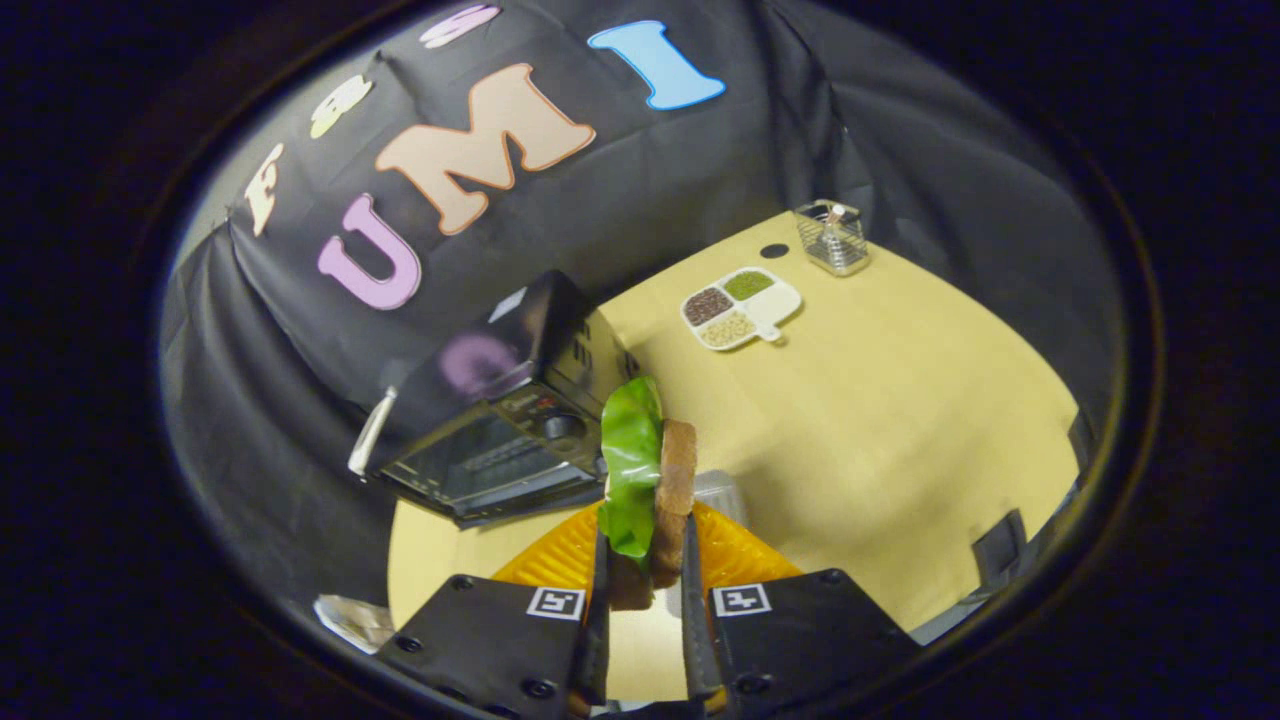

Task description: Open the toaster oven, put the food inside, and close the toaster oven door.

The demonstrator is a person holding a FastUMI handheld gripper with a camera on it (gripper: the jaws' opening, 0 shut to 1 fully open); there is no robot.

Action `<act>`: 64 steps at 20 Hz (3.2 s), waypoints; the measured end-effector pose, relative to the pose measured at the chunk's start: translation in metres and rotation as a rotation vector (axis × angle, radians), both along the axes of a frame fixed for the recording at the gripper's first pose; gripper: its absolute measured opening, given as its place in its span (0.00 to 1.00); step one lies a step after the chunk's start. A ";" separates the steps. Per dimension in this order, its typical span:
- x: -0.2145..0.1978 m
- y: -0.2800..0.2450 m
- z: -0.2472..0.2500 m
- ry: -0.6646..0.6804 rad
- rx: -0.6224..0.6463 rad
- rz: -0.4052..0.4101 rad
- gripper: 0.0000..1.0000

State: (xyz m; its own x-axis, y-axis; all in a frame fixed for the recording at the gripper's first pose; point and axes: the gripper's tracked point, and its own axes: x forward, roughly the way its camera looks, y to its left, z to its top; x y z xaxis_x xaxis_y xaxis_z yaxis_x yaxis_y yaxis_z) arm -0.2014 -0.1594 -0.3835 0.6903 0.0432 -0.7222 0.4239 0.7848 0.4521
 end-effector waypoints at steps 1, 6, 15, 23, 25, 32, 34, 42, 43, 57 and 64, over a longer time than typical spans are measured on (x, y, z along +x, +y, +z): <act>0.004 0.010 0.002 -0.004 0.031 0.003 0.32; 0.018 0.066 0.004 0.003 0.179 0.052 0.32; 0.053 0.145 -0.021 0.041 0.381 0.052 0.32; 0.089 0.185 -0.050 0.035 0.493 -0.044 0.32; 0.095 0.193 -0.051 0.027 0.522 -0.053 0.32; 0.105 0.216 -0.051 0.014 0.633 -0.036 0.32; 0.108 0.217 -0.046 -0.001 0.668 -0.036 0.32; 0.147 0.182 -0.064 -0.102 0.605 -0.141 0.32; 0.153 0.179 -0.065 -0.129 0.602 -0.149 0.32; 0.161 0.159 -0.085 -0.174 0.366 -0.191 0.67; 0.136 0.141 -0.091 -0.068 0.268 -0.171 0.97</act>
State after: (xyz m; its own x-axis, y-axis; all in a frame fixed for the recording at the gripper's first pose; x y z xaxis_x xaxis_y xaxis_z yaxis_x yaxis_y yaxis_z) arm -0.0651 -0.0181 -0.4741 0.7505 0.1045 -0.6526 0.5008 0.5543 0.6648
